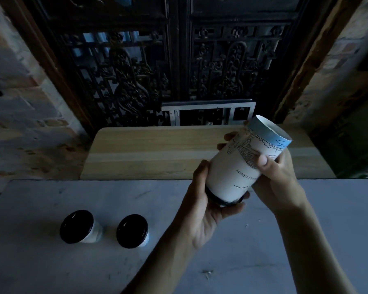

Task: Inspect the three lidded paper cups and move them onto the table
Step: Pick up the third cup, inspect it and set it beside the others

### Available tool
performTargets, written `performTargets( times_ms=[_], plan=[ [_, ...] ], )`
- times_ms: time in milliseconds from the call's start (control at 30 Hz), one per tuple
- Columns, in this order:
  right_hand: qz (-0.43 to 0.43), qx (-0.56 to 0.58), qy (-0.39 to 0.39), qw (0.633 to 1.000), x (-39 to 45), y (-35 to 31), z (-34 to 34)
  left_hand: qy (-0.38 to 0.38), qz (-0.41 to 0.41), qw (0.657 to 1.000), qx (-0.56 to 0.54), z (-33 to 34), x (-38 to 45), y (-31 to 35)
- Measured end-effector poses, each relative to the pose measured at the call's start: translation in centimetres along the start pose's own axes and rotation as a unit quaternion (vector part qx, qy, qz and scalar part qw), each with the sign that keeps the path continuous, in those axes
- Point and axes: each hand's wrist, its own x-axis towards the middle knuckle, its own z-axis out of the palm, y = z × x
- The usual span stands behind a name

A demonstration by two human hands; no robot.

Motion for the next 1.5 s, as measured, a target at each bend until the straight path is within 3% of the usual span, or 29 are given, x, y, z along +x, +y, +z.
performTargets(
  times_ms=[267, 367, 633, 733, 1000, 1133, 1300, 1400, 1500],
  plan=[
    [-0.010, -0.034, 0.088, 0.996, 0.1, 0.5, 1.6, 0.039, 0.078, 0.996, 0.016, 0.1, 0.3, -0.4],
    [-0.012, -0.046, 0.118, 0.992, 0.0, 1.0, 2.1, 0.051, 0.067, 0.996, 0.037, -0.1, 0.4, -0.4],
    [0.024, 0.003, 0.017, 1.000, 0.1, -0.4, 1.4, -0.023, -0.028, 0.999, 0.004, -0.7, 0.0, 0.6],
    [0.022, -0.006, 0.046, 0.999, 0.0, -0.3, 1.8, -0.021, -0.017, 1.000, 0.012, -0.7, 0.2, 0.3],
    [-0.014, -0.010, 0.126, 0.992, -0.4, 0.5, 3.2, 0.045, 0.125, 0.990, 0.049, -0.3, 0.4, -0.4],
    [-0.007, -0.007, 0.109, 0.994, -0.4, 0.3, 2.9, 0.051, 0.102, 0.991, 0.064, -0.5, 0.2, 0.0],
    [0.014, 0.008, 0.024, 1.000, -0.2, -0.7, 1.8, -0.021, 0.005, 0.998, 0.055, -0.8, -0.1, 0.7],
    [0.020, -0.013, 0.056, 0.998, -0.1, -0.4, 1.8, -0.020, 0.007, 0.999, 0.049, -0.7, 0.0, 0.4],
    [0.006, -0.021, 0.087, 0.996, -0.1, 0.1, 2.0, 0.017, 0.074, 0.996, 0.049, -0.6, 0.3, -0.1]
  ],
)
